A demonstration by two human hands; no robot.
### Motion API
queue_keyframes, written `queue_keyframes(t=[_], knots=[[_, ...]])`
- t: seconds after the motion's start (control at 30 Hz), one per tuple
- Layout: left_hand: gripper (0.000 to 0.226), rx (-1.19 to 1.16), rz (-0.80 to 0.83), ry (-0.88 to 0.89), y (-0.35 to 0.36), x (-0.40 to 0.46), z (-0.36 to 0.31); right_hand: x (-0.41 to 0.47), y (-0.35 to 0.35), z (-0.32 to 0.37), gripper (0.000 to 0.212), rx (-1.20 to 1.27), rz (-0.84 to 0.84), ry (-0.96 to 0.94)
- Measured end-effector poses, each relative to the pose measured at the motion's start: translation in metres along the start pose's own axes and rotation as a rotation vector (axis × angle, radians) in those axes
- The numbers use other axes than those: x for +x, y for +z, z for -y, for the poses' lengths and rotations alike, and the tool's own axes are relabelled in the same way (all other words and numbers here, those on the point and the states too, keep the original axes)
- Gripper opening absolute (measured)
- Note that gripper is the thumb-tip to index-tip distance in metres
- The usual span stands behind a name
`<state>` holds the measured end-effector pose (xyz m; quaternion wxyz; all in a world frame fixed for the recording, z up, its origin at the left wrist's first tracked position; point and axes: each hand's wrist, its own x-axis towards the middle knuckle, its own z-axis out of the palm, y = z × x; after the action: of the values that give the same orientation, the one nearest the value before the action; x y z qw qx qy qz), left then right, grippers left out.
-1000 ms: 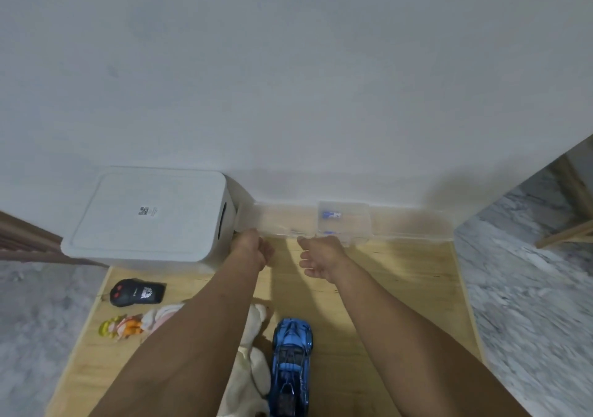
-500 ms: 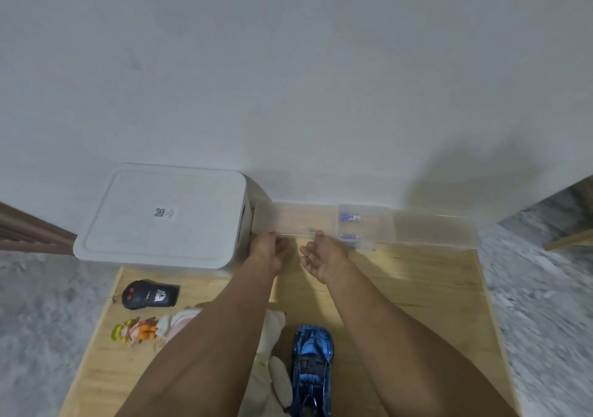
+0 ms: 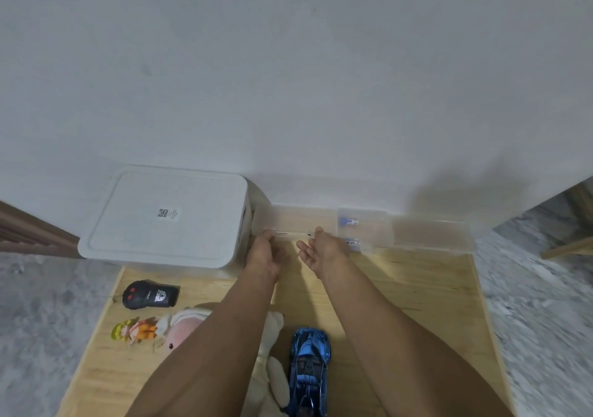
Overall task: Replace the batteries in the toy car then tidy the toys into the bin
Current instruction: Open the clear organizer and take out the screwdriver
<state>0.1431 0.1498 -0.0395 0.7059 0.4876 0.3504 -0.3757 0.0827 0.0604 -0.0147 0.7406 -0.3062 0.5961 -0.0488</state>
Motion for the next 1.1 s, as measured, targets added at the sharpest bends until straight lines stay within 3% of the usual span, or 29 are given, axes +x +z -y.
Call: queue_keyframes(t=[0.1, 0.37, 0.5, 0.63, 0.77, 0.87, 0.97, 1.07, 1.1], knots=[[0.018, 0.087, -0.108, 0.062, -0.001, 0.001, 0.000, 0.000, -0.002, 0.001, 0.019, 0.008, 0.015, -0.019], [0.009, 0.086, -0.102, 0.180, 0.008, -0.004, -0.003, 0.000, -0.011, -0.005, 0.012, 0.042, 0.052, -0.102], [0.028, 0.134, -0.113, 0.192, 0.009, -0.003, -0.006, 0.001, -0.017, -0.013, 0.021, 0.070, 0.092, -0.190], [0.031, 0.141, -0.110, 0.170, 0.012, 0.000, -0.012, 0.004, -0.018, -0.023, 0.030, -0.005, 0.020, -0.348], [0.038, 0.198, -0.065, 0.154, 0.013, 0.006, -0.015, 0.013, -0.018, -0.031, 0.018, -0.204, -0.029, -0.527], [0.045, 0.191, -0.043, 0.141, 0.014, 0.011, -0.017, 0.020, -0.022, -0.033, 0.015, -0.498, -0.167, -0.734], [0.048, 0.161, -0.028, 0.104, 0.017, 0.013, -0.018, 0.020, -0.027, -0.037, 0.023, -0.769, -0.251, -0.920], [0.028, 0.137, -0.016, 0.076, 0.018, 0.016, -0.020, 0.020, -0.026, -0.041, 0.033, -1.055, -0.229, -1.257], [0.032, 0.134, -0.010, 0.071, 0.017, 0.020, -0.021, 0.020, -0.022, -0.038, 0.037, -1.120, -0.201, -1.304]])
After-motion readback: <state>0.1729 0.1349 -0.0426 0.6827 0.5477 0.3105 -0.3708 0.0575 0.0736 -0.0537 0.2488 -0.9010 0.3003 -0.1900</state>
